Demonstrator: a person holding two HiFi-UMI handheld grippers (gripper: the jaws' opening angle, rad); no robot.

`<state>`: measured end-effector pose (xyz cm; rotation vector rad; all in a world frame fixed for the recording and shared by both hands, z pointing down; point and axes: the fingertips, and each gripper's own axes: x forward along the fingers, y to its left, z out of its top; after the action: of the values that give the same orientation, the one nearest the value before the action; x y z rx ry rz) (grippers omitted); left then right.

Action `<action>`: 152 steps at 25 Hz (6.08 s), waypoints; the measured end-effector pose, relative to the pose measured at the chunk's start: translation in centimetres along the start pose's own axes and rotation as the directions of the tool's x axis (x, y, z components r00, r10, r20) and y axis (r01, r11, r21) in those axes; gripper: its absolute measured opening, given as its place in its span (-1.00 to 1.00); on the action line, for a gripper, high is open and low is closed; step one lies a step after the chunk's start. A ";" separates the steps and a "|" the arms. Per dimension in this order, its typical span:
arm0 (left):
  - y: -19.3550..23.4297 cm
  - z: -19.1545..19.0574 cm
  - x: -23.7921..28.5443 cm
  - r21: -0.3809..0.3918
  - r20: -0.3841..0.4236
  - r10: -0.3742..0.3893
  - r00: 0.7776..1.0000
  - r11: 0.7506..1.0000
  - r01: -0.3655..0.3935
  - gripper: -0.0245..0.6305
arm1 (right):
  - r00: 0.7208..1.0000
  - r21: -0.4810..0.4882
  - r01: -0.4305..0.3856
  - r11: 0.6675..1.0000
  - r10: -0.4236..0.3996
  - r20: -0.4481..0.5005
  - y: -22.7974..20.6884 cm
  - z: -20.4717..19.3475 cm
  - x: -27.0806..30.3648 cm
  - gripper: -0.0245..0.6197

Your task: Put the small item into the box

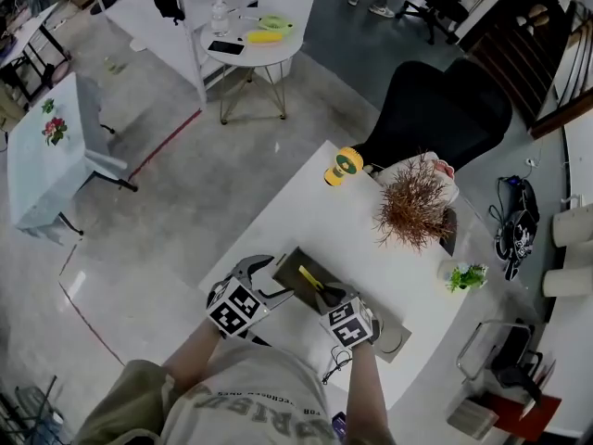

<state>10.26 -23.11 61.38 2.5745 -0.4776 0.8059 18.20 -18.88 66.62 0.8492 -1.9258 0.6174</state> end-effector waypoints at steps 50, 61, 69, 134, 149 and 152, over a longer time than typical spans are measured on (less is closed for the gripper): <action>1.7 -2.1 0.6 -0.013 -0.080 -0.039 0.996 0.999 0.038 0.10 | 0.865 0.007 -0.092 0.996 0.084 -0.495 -0.4 -3.8 6.6 -0.73; 1.8 -2.1 0.7 -0.022 -0.079 -0.039 0.996 0.999 0.037 0.10 | 0.867 0.014 -0.105 0.994 0.099 -0.488 -0.4 -3.7 6.6 -0.73; 1.8 -2.3 0.5 -0.019 -0.082 -0.034 0.996 0.999 0.032 0.10 | 0.866 0.023 -0.108 0.994 0.106 -0.490 -0.2 -3.8 6.5 -0.73; -8.2 11.8 -14.3 -0.107 0.653 0.410 0.637 0.882 -0.459 -0.87 | 0.312 0.354 0.436 0.827 -0.508 0.803 2.7 7.3 -27.5 -0.92; -10.1 14.1 -15.6 -0.057 0.738 0.338 0.585 0.894 -0.444 -0.90 | 0.285 0.343 0.456 0.821 -0.500 0.818 3.9 8.4 -27.9 -0.92; -10.1 14.4 -15.9 -0.064 0.746 0.338 0.574 0.894 -0.443 -0.90 | 0.270 0.347 0.454 0.821 -0.498 0.824 3.9 8.7 -28.1 -0.92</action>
<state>8.91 -17.93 38.31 2.8786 -1.3218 -0.1998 20.23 -13.77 37.44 2.0117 -2.3371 -0.3134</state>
